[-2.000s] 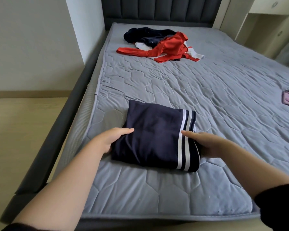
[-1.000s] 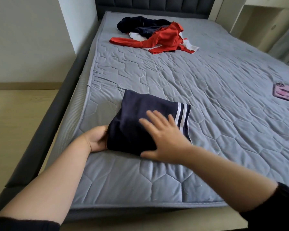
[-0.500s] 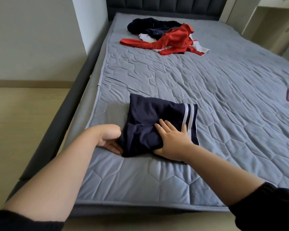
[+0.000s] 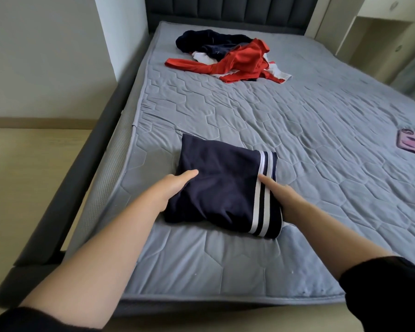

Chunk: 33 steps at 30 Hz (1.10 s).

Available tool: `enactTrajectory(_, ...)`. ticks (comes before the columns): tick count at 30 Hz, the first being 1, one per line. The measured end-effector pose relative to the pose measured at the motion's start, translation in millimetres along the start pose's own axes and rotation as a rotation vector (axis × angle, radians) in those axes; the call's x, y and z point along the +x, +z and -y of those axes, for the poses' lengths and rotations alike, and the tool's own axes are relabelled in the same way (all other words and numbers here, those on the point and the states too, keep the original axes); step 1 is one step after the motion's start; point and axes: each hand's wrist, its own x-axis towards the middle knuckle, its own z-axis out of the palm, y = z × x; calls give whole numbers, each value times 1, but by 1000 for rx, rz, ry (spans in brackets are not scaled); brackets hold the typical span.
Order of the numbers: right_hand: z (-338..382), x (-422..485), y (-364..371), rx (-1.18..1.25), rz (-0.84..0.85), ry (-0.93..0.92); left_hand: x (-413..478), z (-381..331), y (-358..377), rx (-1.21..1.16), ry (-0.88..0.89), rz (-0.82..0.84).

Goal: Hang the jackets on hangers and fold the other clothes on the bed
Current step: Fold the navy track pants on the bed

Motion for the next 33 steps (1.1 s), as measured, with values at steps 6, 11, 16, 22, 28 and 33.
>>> enactTrajectory(6,2,3,6,98,177,107,-1,4,9,-337,-23,143)
enactTrajectory(11,53,39,15,124,159,-52,33,-36,4,-396,103,65)
enactTrajectory(16,107,86,29,162,169,-149,78,-75,-12,-483,182,21)
enactTrajectory(22,147,94,37,144,195,-78,76,-106,-27,-500,63,4)
enactTrajectory(28,217,37,55,160,217,42,16,-180,-66,-479,-25,-39)
enactTrajectory(33,285,-35,84,101,254,130,-57,-250,-122,-366,32,-84)
